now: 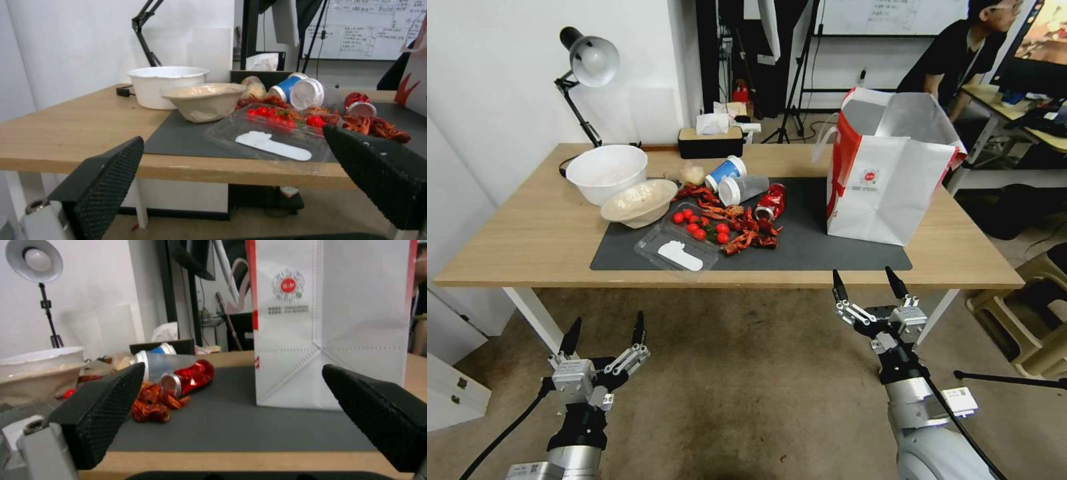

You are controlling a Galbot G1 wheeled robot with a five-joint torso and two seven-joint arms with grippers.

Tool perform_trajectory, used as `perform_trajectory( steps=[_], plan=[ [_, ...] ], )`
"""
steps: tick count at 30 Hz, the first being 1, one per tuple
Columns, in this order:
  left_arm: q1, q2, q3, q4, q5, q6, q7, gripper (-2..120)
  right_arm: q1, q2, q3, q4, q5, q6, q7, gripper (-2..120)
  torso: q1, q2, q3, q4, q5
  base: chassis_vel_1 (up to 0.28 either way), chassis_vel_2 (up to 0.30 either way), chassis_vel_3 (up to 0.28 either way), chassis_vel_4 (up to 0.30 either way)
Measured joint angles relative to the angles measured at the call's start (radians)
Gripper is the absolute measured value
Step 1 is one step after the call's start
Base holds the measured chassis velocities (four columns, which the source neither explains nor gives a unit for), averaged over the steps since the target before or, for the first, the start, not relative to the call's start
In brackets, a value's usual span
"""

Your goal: Pick up the food delivery bag from the floor and place it on the table.

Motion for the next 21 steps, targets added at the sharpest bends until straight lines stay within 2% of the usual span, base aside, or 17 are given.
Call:
perform_trajectory(
  steps=[21],
  plan=[
    [-0.003,0.0,0.001,-0.01,0.014,0.005,-0.013,100,-0.048,0.031,-0.014,-0.003,0.003,-0.022,0.011,100,0.0,0.0,0.0,0.0,0.0,0.0,0.0,0.0,0.0]
  ],
)
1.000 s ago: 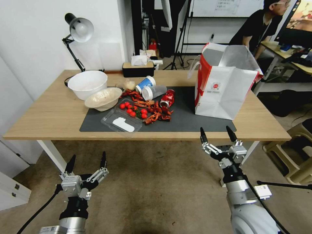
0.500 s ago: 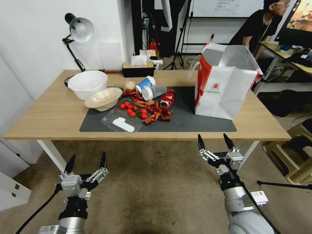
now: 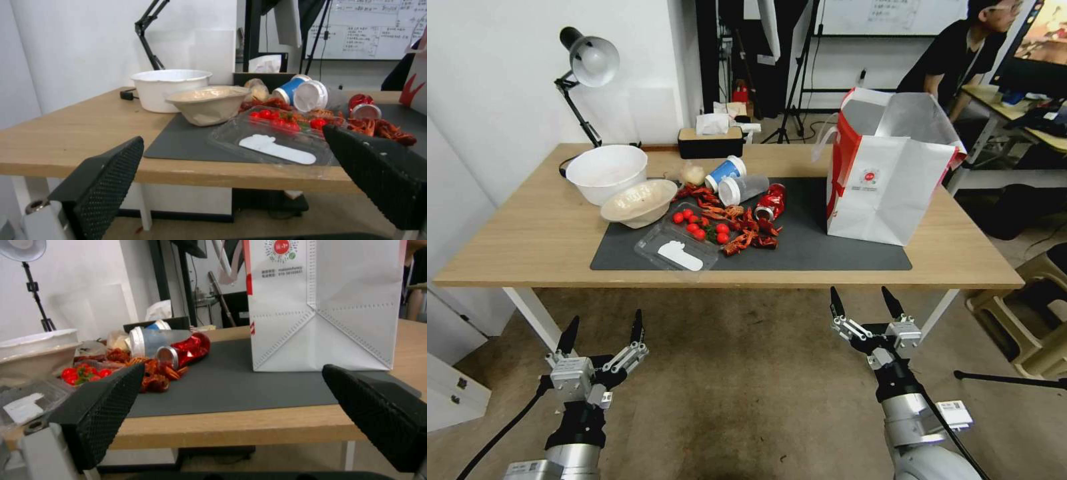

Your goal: Pick up the food delivery bag from the floor and place it on the table.

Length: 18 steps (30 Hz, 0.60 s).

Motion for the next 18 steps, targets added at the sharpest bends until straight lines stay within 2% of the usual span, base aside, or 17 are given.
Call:
perform_trajectory(
  steps=[18],
  plan=[
    [0.005,0.0,0.004,-0.005,0.009,0.006,-0.004,100,-0.008,0.005,0.004,0.008,0.003,-0.007,0.004,100,0.0,0.0,0.0,0.0,0.0,0.0,0.0,0.0,0.0]
  ],
)
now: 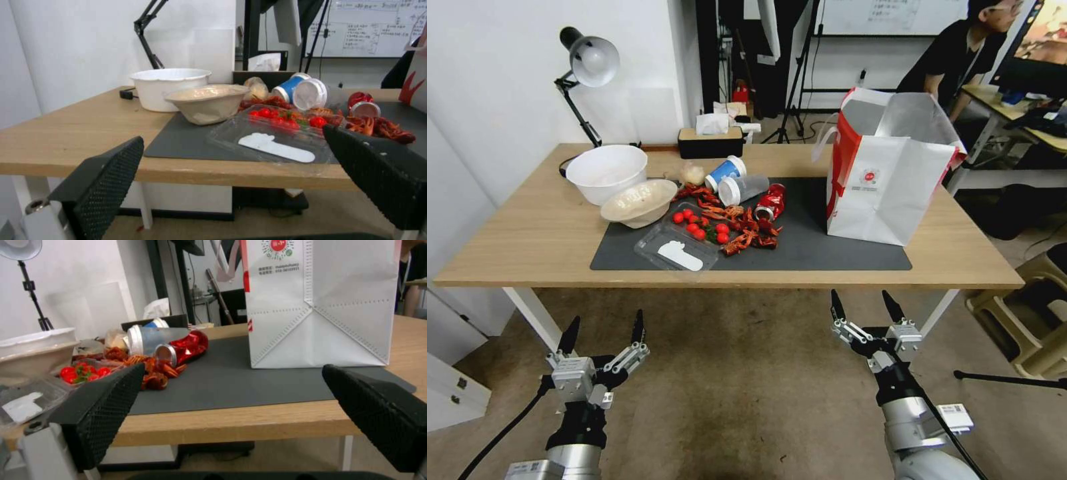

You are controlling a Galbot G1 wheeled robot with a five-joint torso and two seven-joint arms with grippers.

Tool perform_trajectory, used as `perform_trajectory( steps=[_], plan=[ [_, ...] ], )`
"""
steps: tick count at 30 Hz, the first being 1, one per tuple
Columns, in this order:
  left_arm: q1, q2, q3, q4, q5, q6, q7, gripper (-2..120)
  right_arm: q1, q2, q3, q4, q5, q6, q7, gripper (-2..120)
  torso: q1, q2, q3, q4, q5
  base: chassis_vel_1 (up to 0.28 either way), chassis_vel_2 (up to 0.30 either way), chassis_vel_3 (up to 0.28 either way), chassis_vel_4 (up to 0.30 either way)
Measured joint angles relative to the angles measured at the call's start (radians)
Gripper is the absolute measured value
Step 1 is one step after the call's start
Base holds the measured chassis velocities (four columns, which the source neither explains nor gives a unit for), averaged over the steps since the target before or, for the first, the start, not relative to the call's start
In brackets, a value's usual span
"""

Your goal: Pick up the food delivery bag from the floor and place it on the table.

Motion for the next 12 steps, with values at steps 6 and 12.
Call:
perform_trajectory(
  steps=[6,12],
  plan=[
    [0.0,0.0,0.0,0.0,0.0,0.0,-0.001,100,0.0,0.0,0.0,0.0,0.0,0.0,0.0,100,0.0,0.0,0.0,0.0,0.0,0.0,0.0,0.0,0.0],
    [0.001,0.0,0.0,-0.001,0.0,0.0,-0.001,100,0.001,0.0,0.001,0.001,0.0,0.0,-0.001,100,0.0,0.0,0.0,0.0,0.0,0.0,0.0,0.0,0.0]
  ],
)
